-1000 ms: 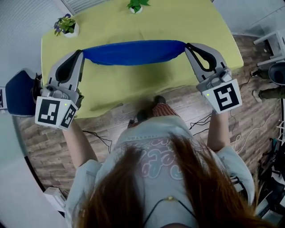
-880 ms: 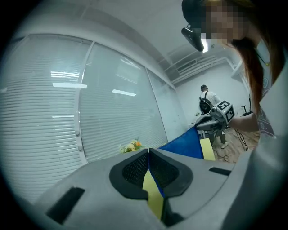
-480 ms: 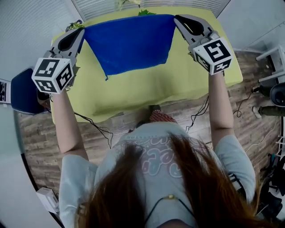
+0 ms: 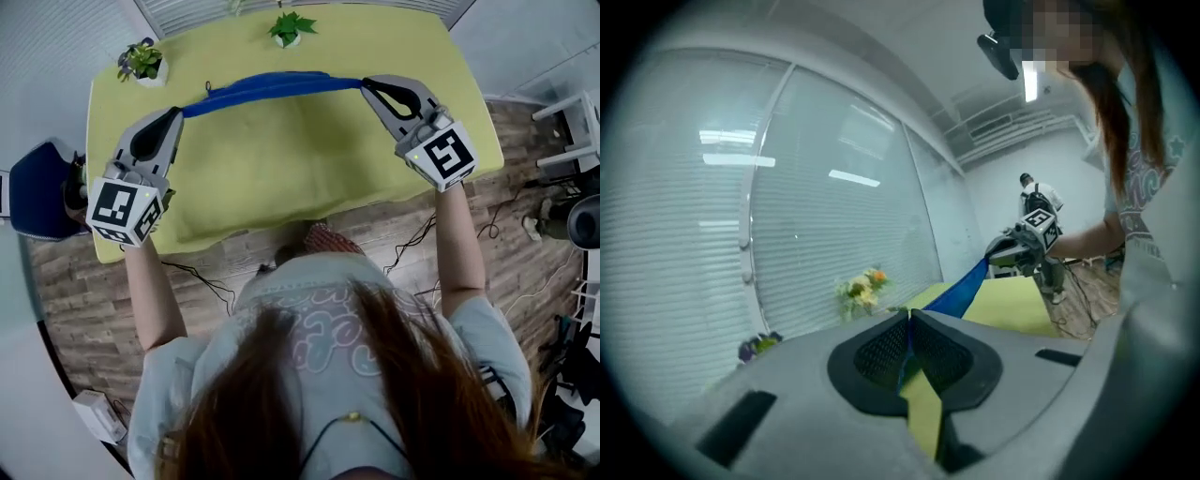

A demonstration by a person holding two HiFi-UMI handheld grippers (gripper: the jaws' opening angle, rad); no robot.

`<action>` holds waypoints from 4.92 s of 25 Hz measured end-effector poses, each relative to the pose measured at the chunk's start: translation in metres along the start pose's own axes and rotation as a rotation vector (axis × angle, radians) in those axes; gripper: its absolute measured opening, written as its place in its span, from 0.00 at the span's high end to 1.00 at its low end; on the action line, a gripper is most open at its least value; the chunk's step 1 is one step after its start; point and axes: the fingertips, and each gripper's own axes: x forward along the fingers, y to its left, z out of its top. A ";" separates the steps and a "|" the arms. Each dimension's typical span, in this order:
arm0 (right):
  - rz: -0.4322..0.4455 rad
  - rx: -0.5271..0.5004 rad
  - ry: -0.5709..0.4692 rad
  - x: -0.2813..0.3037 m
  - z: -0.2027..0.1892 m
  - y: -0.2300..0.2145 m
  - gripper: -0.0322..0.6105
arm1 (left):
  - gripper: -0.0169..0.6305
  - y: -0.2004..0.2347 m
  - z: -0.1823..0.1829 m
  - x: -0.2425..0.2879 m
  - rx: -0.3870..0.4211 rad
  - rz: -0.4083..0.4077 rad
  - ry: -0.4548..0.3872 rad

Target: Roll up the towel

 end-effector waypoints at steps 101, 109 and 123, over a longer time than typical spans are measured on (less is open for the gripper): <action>0.238 -0.099 0.450 -0.006 -0.161 0.129 0.91 | 0.94 -0.088 -0.189 0.003 0.277 -0.369 0.481; 0.214 -0.082 0.472 -0.031 -0.154 0.163 0.91 | 0.94 -0.116 -0.194 -0.027 0.283 -0.389 0.470; 0.161 0.006 0.337 -0.056 -0.129 0.086 0.79 | 0.73 -0.177 -0.087 0.011 0.191 -0.304 0.179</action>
